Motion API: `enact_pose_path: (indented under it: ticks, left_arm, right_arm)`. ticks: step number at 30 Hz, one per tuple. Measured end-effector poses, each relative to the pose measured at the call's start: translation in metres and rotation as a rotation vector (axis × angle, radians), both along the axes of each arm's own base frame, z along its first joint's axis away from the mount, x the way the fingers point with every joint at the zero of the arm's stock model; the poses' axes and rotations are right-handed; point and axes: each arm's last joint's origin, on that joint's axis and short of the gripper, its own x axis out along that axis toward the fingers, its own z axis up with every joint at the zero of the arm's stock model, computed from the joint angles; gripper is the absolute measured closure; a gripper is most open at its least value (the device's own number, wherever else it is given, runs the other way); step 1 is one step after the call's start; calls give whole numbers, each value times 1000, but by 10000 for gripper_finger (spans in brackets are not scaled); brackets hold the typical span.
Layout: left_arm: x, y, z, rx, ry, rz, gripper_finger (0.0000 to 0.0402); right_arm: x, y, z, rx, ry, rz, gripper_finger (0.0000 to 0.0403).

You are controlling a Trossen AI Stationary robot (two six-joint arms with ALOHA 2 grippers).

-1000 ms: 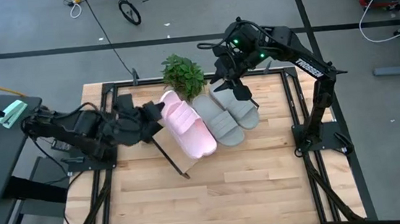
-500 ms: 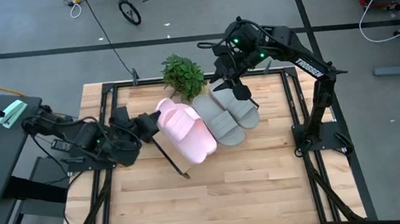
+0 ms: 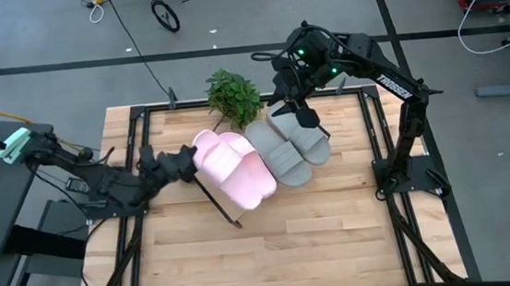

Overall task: Pick and place slides into the shelf
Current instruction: Put the pink slides on the shelf

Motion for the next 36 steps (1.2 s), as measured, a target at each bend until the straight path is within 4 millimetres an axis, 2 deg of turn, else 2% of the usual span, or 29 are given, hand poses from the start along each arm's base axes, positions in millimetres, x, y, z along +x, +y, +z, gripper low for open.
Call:
enact_pose_path:
  ticks: [3, 9, 21, 29, 36]
  left_arm:
    - [-11, 8, -13, 12, -35, -60, 367]
    - [-26, 24, -34, 0, -65, -46, 367]
    - [-24, 29, -64, -50, -54, -122, 367]
    - [-24, 30, -76, -72, -55, -112, 367]
    - [-24, 32, -78, -73, -45, -98, 367]
  right_arm:
    - [0, 0, 0, 7, 2, -8, 261]
    - [0, 0, 0, 22, 2, -26, 261]
    - [1, 0, 1, 43, -5, -46, 261]
    - [1, 18, -4, 95, 61, 39, 261]
    - [4, 33, -4, 95, 71, 91, 261]
